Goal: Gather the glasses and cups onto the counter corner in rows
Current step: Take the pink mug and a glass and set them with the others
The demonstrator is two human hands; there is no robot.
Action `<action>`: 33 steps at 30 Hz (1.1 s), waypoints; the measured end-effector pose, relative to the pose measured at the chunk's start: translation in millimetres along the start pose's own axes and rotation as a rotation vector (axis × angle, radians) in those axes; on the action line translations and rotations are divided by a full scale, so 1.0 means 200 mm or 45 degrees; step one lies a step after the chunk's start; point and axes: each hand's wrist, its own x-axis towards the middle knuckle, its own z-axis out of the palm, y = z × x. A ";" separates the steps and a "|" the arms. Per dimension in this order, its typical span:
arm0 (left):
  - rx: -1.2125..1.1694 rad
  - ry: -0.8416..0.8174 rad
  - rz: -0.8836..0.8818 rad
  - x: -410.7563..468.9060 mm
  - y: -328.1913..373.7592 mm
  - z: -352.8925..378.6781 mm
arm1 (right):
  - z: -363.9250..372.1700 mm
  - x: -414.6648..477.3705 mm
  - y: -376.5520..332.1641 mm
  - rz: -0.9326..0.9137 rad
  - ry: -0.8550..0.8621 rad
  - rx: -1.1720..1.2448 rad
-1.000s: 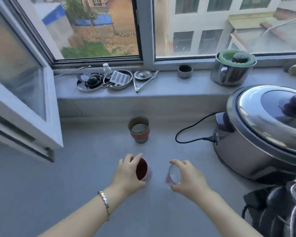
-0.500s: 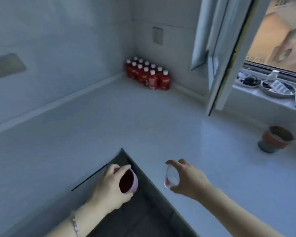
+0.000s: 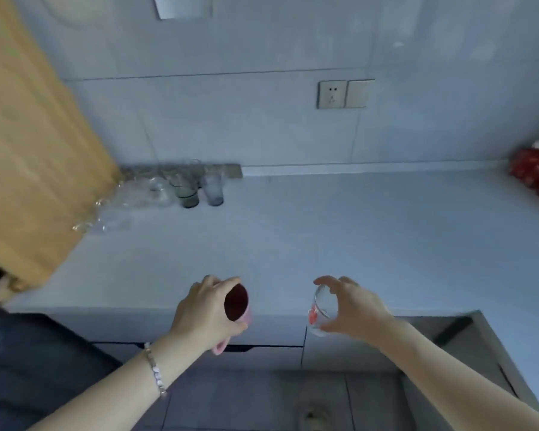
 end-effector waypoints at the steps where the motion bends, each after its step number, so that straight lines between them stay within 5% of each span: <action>1: -0.020 0.018 -0.054 0.02 -0.09 -0.03 | 0.01 0.08 -0.08 -0.035 -0.031 -0.016; 19: 0.024 0.144 -0.452 1.10 -1.23 -0.54 | 0.13 1.53 -1.00 -0.323 -0.273 -0.150; 33: 0.099 -0.167 -0.186 1.87 -1.62 -0.47 | 0.36 1.97 -1.37 0.083 -0.112 0.059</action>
